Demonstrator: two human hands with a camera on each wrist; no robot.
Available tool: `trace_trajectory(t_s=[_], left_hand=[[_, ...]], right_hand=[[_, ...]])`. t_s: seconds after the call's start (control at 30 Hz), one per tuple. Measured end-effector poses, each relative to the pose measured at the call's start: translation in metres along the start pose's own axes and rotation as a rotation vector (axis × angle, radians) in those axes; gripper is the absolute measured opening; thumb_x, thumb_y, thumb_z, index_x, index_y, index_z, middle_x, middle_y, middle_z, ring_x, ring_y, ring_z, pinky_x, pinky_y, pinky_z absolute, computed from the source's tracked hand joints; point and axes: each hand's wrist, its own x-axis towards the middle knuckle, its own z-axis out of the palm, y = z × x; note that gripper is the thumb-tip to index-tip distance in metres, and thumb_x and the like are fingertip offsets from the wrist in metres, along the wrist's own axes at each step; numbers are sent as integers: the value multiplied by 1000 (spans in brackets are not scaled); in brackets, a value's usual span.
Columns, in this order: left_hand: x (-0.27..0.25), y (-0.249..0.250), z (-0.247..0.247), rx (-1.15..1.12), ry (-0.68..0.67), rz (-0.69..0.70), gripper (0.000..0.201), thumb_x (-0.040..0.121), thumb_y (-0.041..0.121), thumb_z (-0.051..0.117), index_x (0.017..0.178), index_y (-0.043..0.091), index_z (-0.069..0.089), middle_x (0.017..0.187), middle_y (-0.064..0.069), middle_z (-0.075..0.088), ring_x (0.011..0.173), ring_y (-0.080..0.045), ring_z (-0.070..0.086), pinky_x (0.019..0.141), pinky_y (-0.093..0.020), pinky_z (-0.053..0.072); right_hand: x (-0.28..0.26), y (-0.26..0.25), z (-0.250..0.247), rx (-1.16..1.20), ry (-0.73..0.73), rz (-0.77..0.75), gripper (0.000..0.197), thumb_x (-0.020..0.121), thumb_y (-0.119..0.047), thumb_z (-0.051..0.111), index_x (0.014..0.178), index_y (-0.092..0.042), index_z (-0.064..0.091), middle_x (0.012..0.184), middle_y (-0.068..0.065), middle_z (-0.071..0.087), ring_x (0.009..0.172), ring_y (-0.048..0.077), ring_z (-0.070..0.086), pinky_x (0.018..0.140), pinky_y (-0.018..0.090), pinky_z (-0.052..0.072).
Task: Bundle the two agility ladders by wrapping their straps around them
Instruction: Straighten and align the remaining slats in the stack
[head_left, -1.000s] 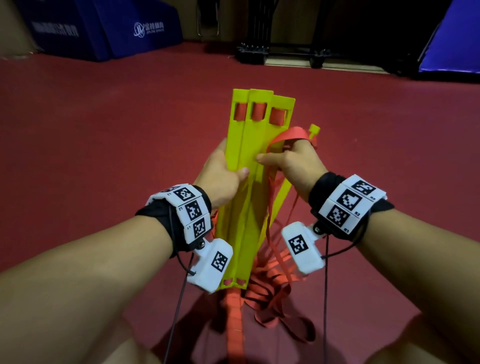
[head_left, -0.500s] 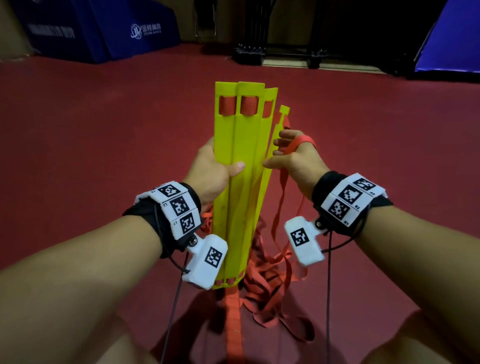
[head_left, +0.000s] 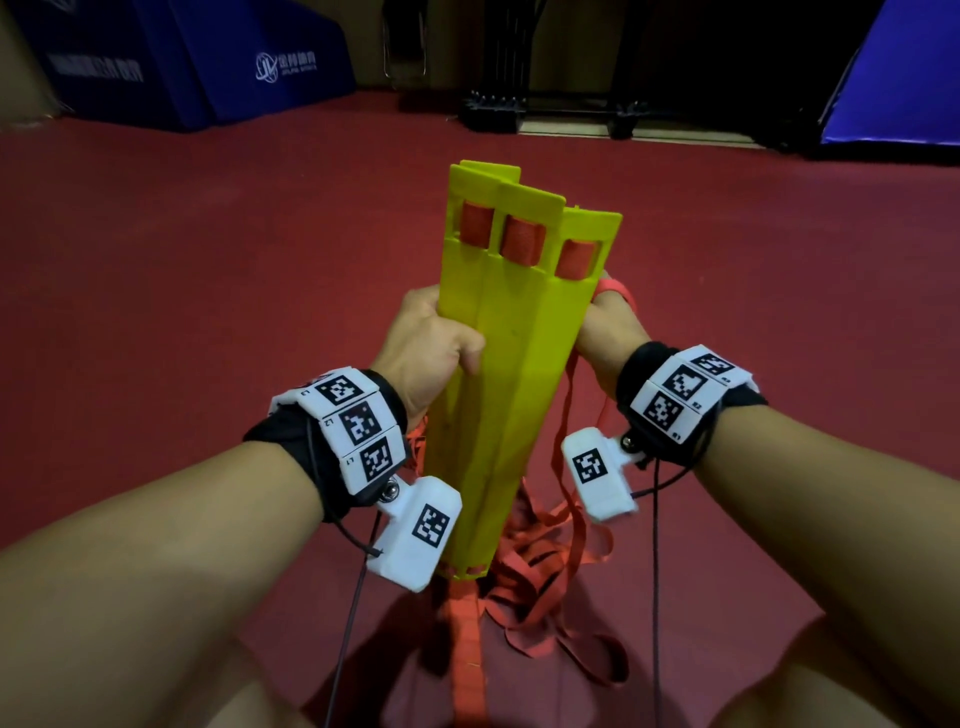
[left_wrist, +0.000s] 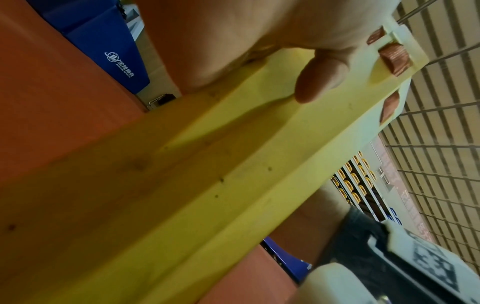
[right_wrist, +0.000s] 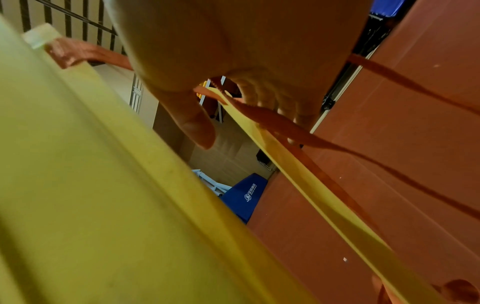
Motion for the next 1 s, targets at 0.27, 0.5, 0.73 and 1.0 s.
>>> trace_trajectory(t_s=[0.27,0.5,0.73,1.0], left_hand=[[2,-2,-6,-85,116,-46,52,40,-4,50,90,10,52,69,-3,49,60,-17,51,44,-19,39],[7,-5,-9,-77,101,48,36,44,-2,48,78,4,58,71,-10,52,63,-24,51,48,-25,42],[8,-8,-9,-85,69,-16,40,48,-2,47,86,-1,59,74,-15,58,64,-27,58,50,-27,49],[10,-11,-12,-65,219,-132,35,55,-4,57,88,9,53,76,-4,59,93,-33,58,90,-52,45]], right_hand=[[-3,-8,-2,16,-46,-27,77,65,-14,72,137,-4,47,91,17,57,71,23,58,64,33,49],[-30,-31,4,127,-255,-193,13,84,11,62,73,3,60,62,5,61,50,16,53,51,23,44],[-46,-48,18,191,-341,-251,11,86,-7,66,85,3,62,79,6,62,76,17,56,69,35,49],[-42,-59,15,562,-347,-85,85,42,-5,54,128,-1,57,92,15,63,88,33,53,75,37,44]])
